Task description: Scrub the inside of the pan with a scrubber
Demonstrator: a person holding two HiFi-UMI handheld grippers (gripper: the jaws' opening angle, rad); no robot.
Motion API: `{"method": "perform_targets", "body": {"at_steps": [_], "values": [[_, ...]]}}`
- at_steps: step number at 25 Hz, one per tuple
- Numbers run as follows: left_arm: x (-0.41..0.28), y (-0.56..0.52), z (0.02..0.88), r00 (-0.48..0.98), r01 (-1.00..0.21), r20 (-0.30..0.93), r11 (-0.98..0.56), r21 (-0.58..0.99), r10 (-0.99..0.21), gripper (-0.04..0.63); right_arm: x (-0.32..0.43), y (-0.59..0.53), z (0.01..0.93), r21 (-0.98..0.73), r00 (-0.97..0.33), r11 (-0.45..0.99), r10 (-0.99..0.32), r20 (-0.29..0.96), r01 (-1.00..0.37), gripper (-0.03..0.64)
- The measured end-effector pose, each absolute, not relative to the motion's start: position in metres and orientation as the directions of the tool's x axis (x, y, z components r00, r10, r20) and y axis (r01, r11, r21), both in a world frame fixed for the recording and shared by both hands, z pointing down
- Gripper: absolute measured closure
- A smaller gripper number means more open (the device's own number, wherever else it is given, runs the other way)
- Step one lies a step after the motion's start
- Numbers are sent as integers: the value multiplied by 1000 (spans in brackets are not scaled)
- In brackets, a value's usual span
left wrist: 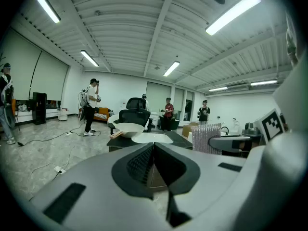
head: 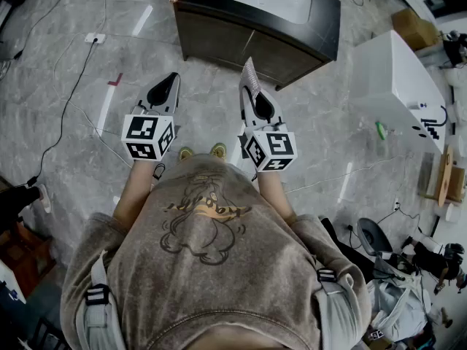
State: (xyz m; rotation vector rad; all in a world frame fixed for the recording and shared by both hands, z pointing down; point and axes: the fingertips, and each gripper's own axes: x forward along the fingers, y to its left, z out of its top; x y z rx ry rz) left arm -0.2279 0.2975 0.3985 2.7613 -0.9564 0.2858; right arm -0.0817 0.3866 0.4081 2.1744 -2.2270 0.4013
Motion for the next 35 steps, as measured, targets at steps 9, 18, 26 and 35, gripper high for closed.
{"method": "perform_targets", "body": {"at_steps": [9, 18, 26, 35], "values": [[-205, 303, 399, 764, -635, 245, -762, 125, -597, 577, -65, 391, 410, -193, -82, 51, -984, 161, -980, 535], [-193, 307, 406, 734, -672, 233, -731, 116, -638, 577, -45, 403, 424, -183, -130, 97, -976, 177, -978, 535], [-175, 296, 411, 729, -677, 233, -728, 105, -644, 577, -25, 397, 432, -199, -126, 90, -976, 176, -976, 535], [-143, 243, 413, 741, -665, 220, -739, 107, -635, 577, 4, 349, 435, -188, -111, 77, -977, 180, -979, 535]]}}
